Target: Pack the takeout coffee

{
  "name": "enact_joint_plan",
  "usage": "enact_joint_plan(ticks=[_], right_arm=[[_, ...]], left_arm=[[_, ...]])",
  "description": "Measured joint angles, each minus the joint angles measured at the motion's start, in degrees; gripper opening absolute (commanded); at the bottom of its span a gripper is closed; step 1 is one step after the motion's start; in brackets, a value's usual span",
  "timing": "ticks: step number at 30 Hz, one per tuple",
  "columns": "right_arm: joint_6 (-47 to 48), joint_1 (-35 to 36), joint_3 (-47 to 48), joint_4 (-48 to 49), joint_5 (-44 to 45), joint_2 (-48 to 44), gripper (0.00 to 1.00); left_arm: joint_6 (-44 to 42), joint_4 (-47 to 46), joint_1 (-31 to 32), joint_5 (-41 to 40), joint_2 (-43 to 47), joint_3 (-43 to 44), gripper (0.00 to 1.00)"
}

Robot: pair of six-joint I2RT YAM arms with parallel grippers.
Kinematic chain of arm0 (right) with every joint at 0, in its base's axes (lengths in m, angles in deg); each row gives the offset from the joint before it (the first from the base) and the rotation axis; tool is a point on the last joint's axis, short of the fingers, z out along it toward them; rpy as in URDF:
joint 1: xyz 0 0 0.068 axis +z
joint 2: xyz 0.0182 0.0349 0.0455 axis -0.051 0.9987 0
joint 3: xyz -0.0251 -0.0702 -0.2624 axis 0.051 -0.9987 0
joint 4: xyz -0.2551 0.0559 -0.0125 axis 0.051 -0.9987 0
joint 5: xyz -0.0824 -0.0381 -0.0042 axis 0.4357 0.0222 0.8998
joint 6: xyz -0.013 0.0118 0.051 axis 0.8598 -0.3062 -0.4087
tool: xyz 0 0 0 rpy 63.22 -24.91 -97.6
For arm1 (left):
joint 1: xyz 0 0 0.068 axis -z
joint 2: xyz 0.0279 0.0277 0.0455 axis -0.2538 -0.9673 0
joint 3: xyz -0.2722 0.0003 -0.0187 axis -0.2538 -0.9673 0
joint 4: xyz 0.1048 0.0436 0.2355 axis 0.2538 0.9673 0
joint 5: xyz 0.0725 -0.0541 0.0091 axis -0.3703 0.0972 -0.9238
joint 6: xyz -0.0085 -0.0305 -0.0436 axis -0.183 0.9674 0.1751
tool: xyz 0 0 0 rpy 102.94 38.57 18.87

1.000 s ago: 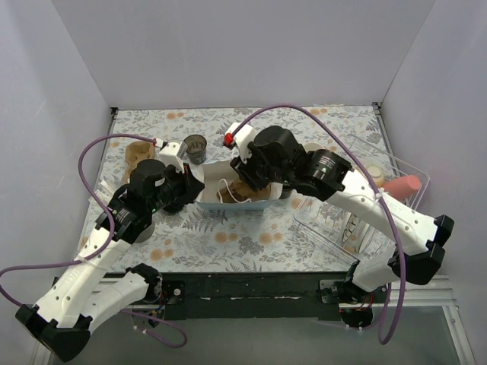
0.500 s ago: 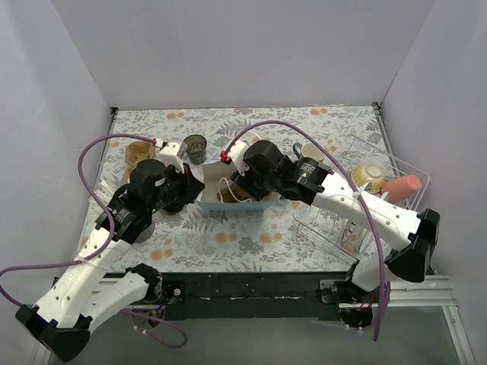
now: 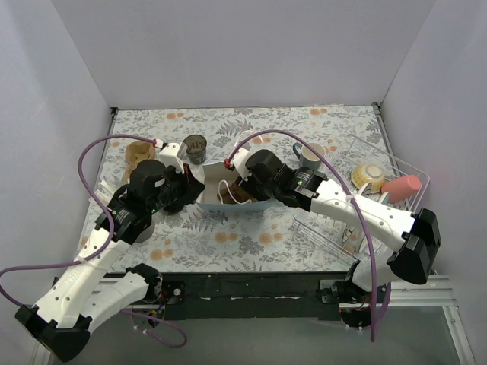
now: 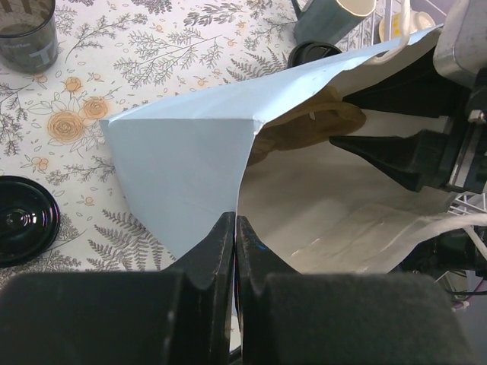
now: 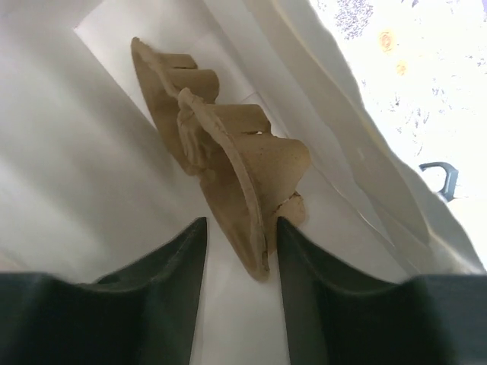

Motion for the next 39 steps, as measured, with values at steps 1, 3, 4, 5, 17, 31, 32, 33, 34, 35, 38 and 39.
enact_joint_plan(ticks=[1, 3, 4, 5, 17, 31, 32, 33, 34, 35, 38, 39], right_arm=[[0.13, -0.02, -0.42, 0.59, 0.31, -0.07, 0.31], [0.31, -0.07, -1.2, 1.97, 0.74, -0.09, 0.21], [0.31, -0.07, -1.6, 2.58, 0.98, -0.09, 0.11], [0.33, -0.07, -1.84, 3.04, 1.38, -0.09, 0.06], [-1.7, -0.44, 7.43, -0.57, 2.47, 1.38, 0.01], [-17.94, -1.86, 25.77, -18.16, -2.82, 7.78, 0.01], [-19.08, -2.32, 25.83, -18.84, -3.52, 7.98, 0.01], [-20.31, -2.82, 25.83, -19.47, -4.26, 8.11, 0.01], [-21.51, -3.45, 25.83, -20.13, -5.09, 8.22, 0.01], [-22.73, -4.07, 25.83, -20.59, -6.01, 8.28, 0.01], [-25.66, -6.05, 25.73, -20.81, -8.85, 8.28, 0.01], [-26.67, -6.78, 25.68, -20.81, -9.9, 8.31, 0.01]], left_arm=[[0.13, 0.11, 0.0, 0.02, 0.07, 0.0, 0.0], [0.22, 0.37, 0.0, 0.02, 0.31, 0.0, 0.0], [0.35, 0.42, 0.0, 0.02, 0.39, 0.0, 0.0], [0.42, 0.44, 0.0, 0.02, 0.5, 0.0, 0.0], [2.62, 0.81, 0.0, -0.9, 1.01, 0.0, 0.0], [5.11, 2.73, 0.0, -5.7, 0.98, 0.0, 0.0], [5.2, 2.86, 0.0, -5.9, 0.98, 0.0, 0.0], [5.31, 2.97, 0.0, -6.05, 0.98, -0.02, 0.0], [5.35, 3.1, 0.0, -6.21, 0.98, -0.04, 0.0], [5.38, 3.32, 0.0, -6.4, 0.96, -0.07, 0.0], [5.6, 3.58, 0.0, -6.88, 0.87, -0.07, 0.0], [5.7, 3.63, 0.0, -6.97, 0.85, -0.07, 0.0]])
